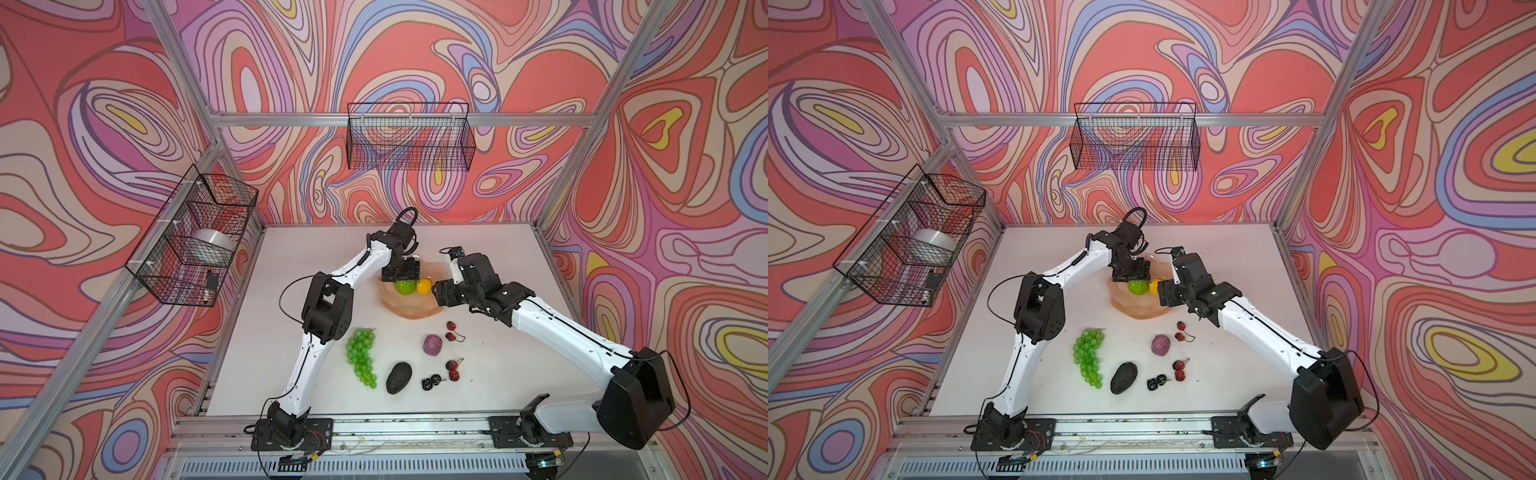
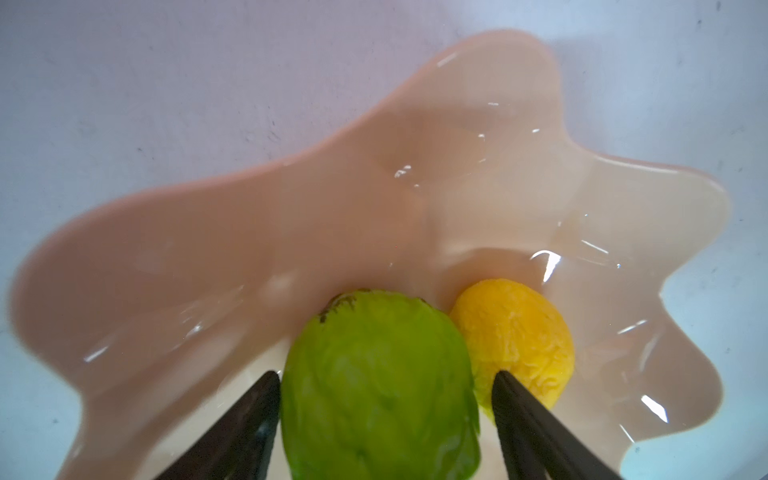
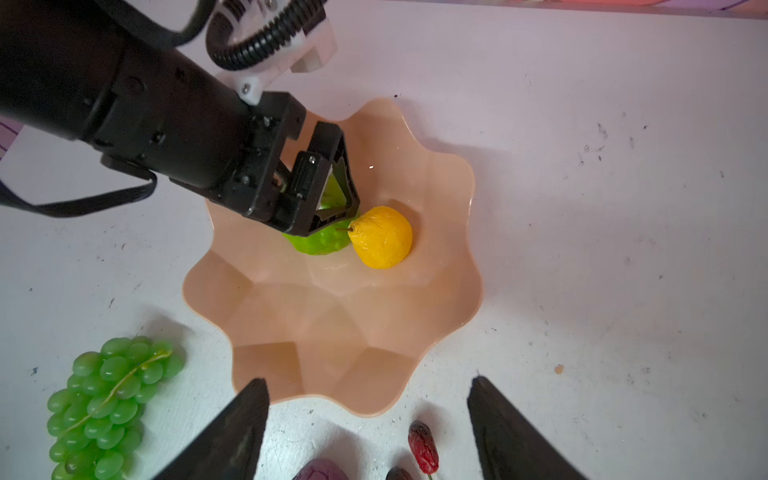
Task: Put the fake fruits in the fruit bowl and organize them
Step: 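Open the left gripper to release the green fruit and lift away, then grasp the purple fig with the right gripper while the left arm draws back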
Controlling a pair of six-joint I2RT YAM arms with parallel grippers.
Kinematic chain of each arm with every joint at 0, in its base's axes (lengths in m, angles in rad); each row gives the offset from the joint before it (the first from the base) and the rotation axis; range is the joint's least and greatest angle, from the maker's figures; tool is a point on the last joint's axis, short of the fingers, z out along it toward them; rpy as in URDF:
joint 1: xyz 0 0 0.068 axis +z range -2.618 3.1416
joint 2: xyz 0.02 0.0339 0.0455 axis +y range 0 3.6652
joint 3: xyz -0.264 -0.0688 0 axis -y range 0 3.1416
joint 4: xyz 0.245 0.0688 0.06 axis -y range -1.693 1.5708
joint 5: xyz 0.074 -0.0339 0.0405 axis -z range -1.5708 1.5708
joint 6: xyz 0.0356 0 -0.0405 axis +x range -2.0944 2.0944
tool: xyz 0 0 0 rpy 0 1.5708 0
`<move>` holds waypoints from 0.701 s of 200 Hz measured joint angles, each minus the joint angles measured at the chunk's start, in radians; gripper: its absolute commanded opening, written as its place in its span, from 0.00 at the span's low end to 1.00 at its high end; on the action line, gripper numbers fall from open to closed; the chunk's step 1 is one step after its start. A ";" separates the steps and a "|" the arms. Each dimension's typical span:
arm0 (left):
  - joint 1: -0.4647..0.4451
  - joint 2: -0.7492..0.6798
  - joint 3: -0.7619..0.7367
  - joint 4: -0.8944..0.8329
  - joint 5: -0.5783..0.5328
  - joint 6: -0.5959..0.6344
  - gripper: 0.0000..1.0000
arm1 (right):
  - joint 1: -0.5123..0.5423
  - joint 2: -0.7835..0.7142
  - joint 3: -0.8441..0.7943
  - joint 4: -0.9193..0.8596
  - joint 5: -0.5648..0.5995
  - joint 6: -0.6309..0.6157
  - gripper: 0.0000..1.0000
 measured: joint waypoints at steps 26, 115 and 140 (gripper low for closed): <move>0.000 -0.038 0.000 -0.002 -0.015 0.012 0.83 | 0.003 -0.004 0.001 -0.012 0.000 -0.002 0.79; 0.011 -0.389 -0.328 0.015 -0.066 0.080 0.82 | 0.020 0.026 0.002 -0.028 -0.034 0.000 0.75; 0.011 -0.526 -0.501 0.032 -0.081 0.082 0.82 | 0.031 0.030 0.002 -0.047 -0.035 0.008 0.74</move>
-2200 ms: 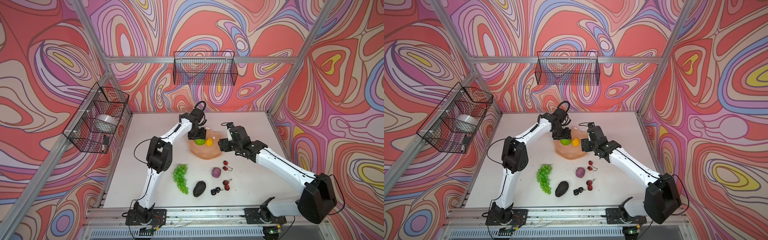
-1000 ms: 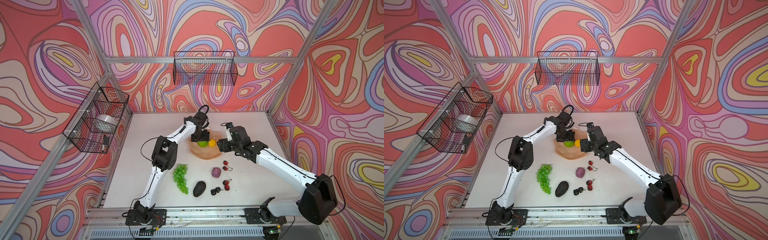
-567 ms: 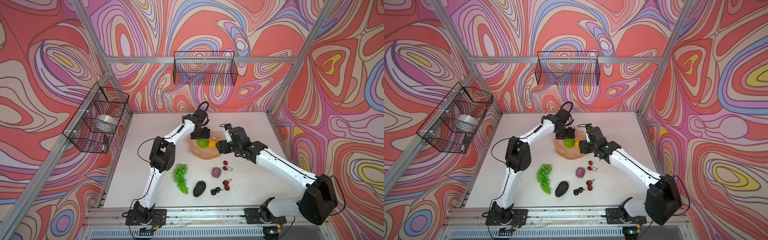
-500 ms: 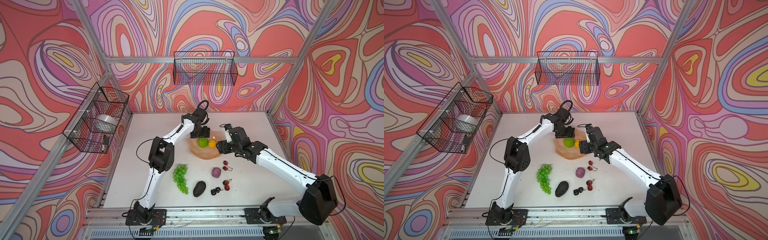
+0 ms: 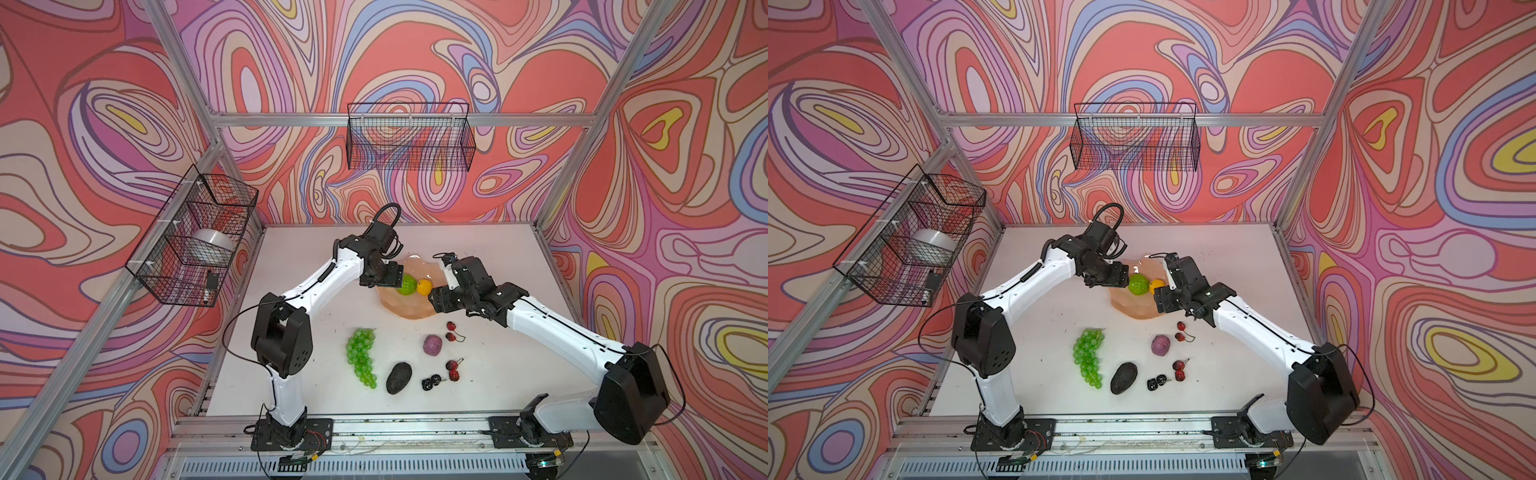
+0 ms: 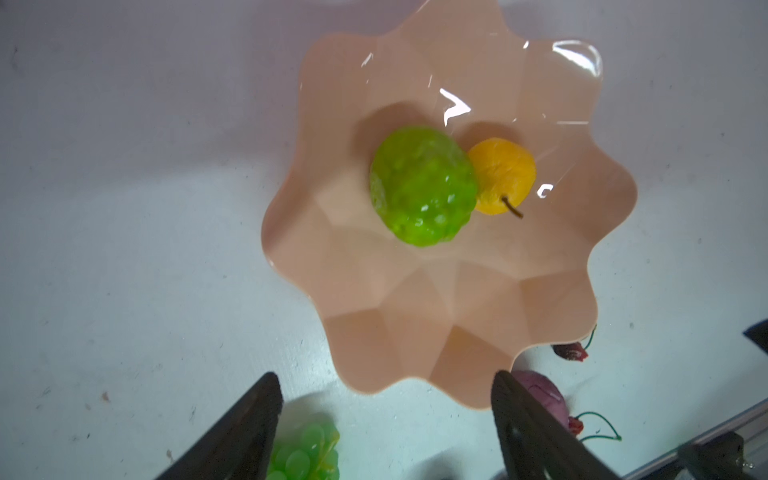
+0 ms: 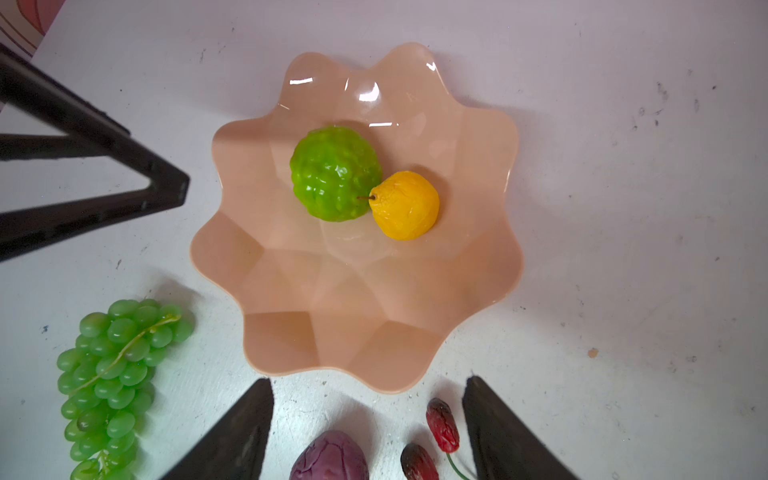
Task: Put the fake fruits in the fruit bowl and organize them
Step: 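Grasp the purple fig with the right gripper while the left arm draws back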
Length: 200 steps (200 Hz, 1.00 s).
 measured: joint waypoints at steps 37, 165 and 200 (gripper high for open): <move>0.000 -0.193 -0.215 0.077 -0.027 -0.008 0.83 | 0.042 0.000 -0.032 -0.055 0.010 0.025 0.74; 0.000 -0.385 -0.537 0.179 -0.045 -0.093 0.83 | 0.308 0.119 -0.098 -0.197 0.119 0.213 0.77; 0.000 -0.385 -0.541 0.189 -0.045 -0.101 0.83 | 0.308 0.122 -0.113 -0.187 0.122 0.211 0.77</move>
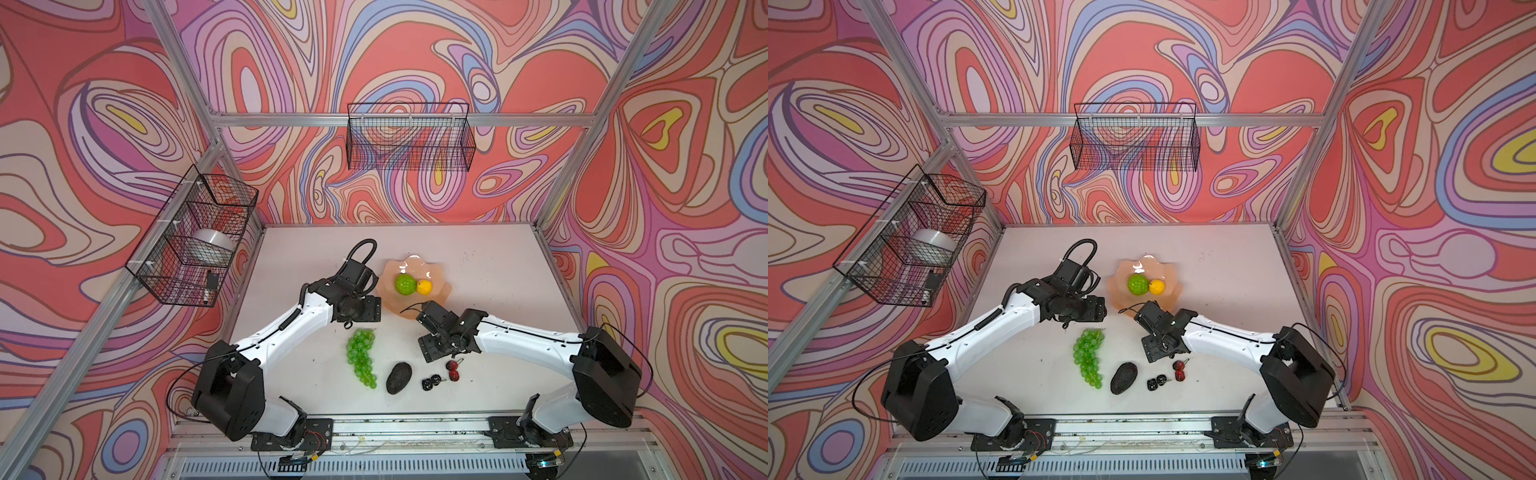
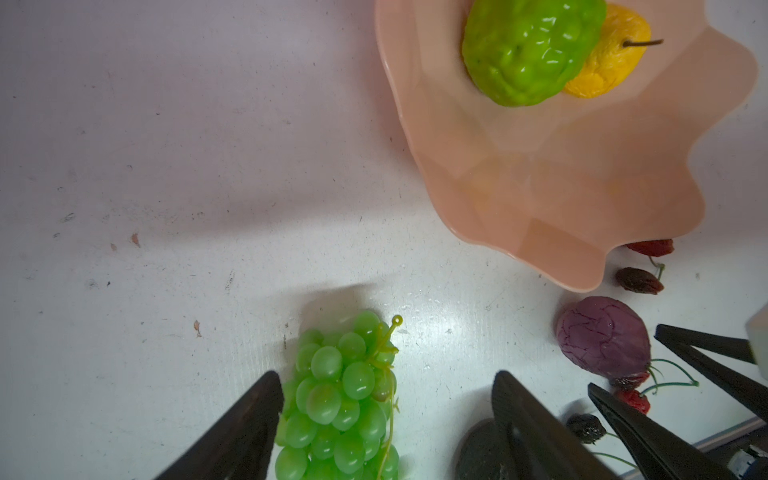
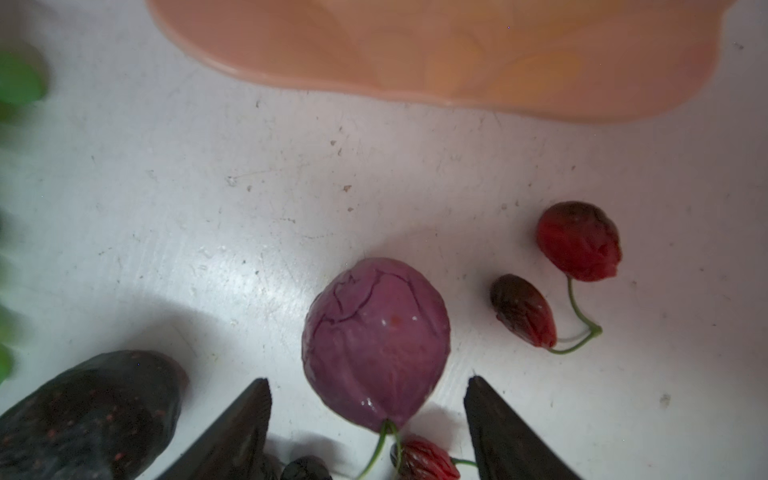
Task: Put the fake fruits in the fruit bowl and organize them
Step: 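Grasp the purple fig with the right gripper while the left arm draws back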
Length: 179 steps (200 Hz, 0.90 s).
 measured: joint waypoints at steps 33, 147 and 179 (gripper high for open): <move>0.000 0.000 0.000 0.001 0.000 -0.008 0.83 | -0.002 0.022 -0.002 0.023 0.000 -0.013 0.76; 0.000 0.014 0.000 0.008 0.000 -0.015 0.82 | -0.041 0.079 -0.002 0.103 -0.033 -0.043 0.58; 0.000 0.018 0.000 0.008 0.000 -0.015 0.82 | -0.041 0.079 -0.005 0.116 -0.034 -0.042 0.62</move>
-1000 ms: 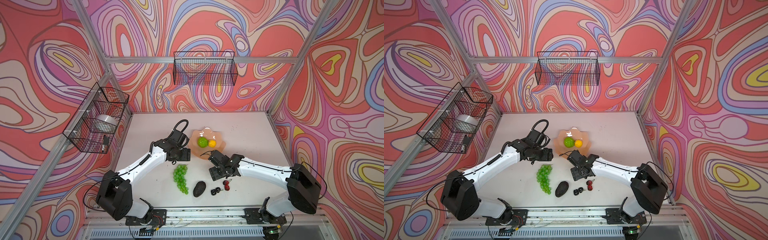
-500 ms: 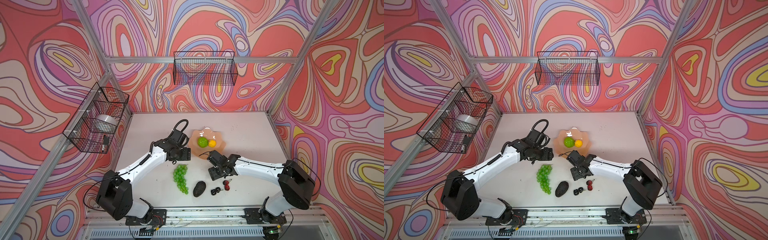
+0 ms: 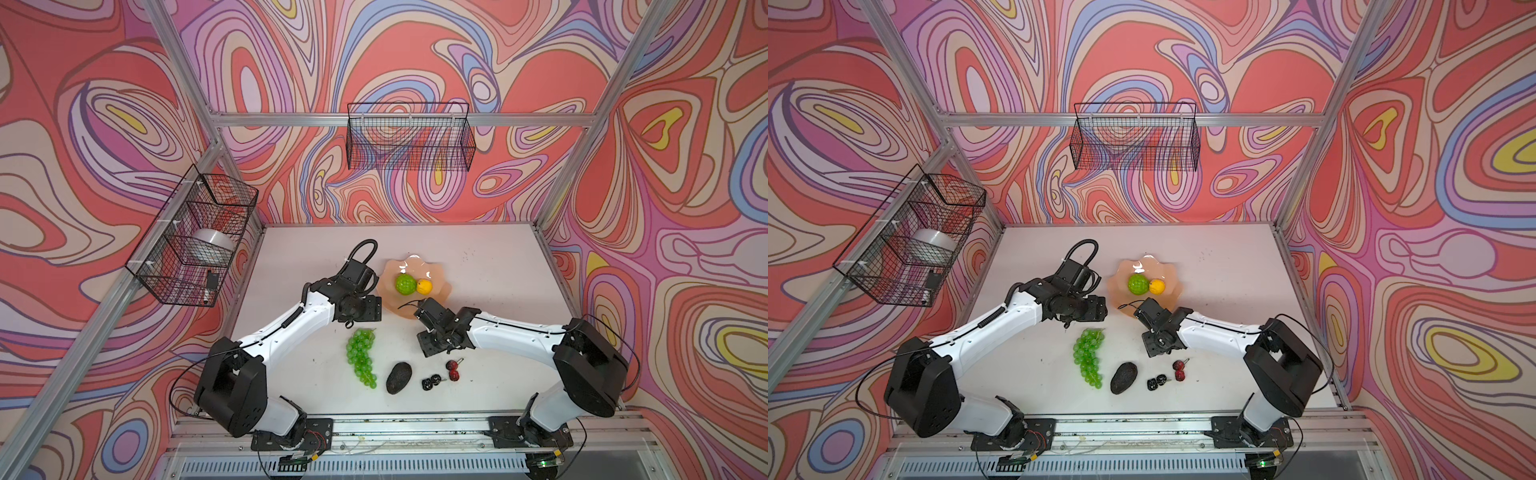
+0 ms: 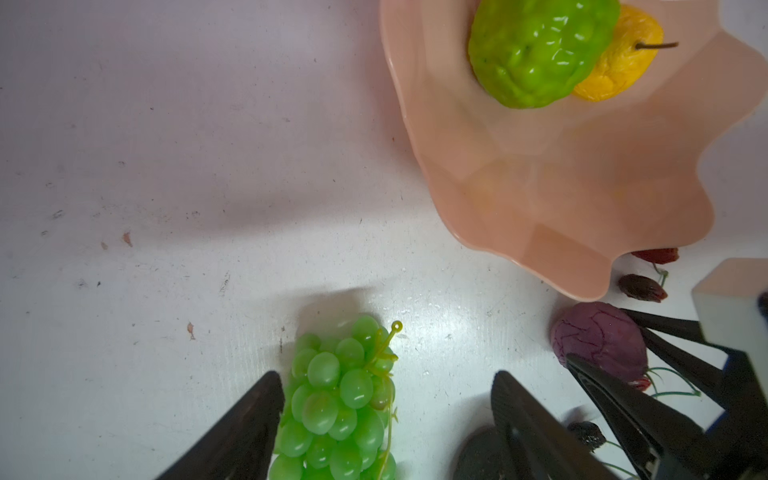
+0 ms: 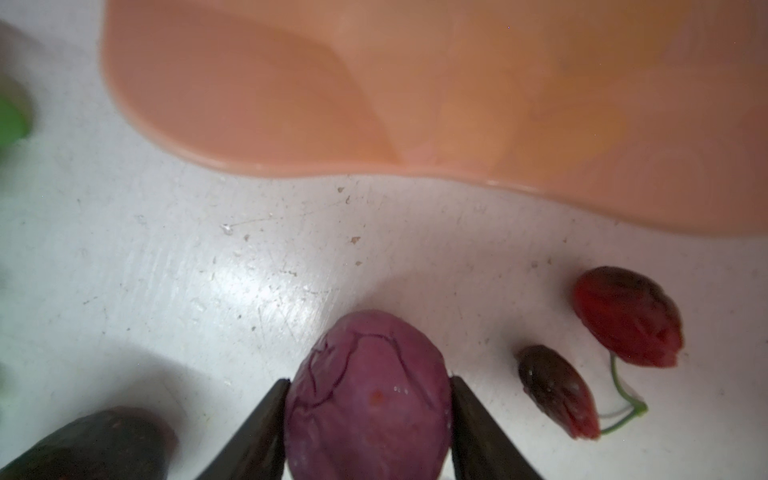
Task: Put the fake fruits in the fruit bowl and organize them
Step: 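Grasp the purple fig with the right gripper while the left arm draws back, then lift the purple fig with the right gripper and lower it into the bowl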
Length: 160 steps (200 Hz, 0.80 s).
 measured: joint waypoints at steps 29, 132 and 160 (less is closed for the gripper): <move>0.000 0.000 0.000 0.001 0.000 0.000 0.82 | 0.000 0.013 0.000 0.018 0.000 0.000 0.64; 0.000 0.000 0.000 0.001 -0.003 0.000 0.82 | 0.000 0.029 0.000 0.015 -0.012 -0.005 0.48; 0.000 0.000 0.000 0.001 -0.017 -0.002 0.82 | 0.000 -0.045 0.020 -0.054 -0.010 -0.006 0.48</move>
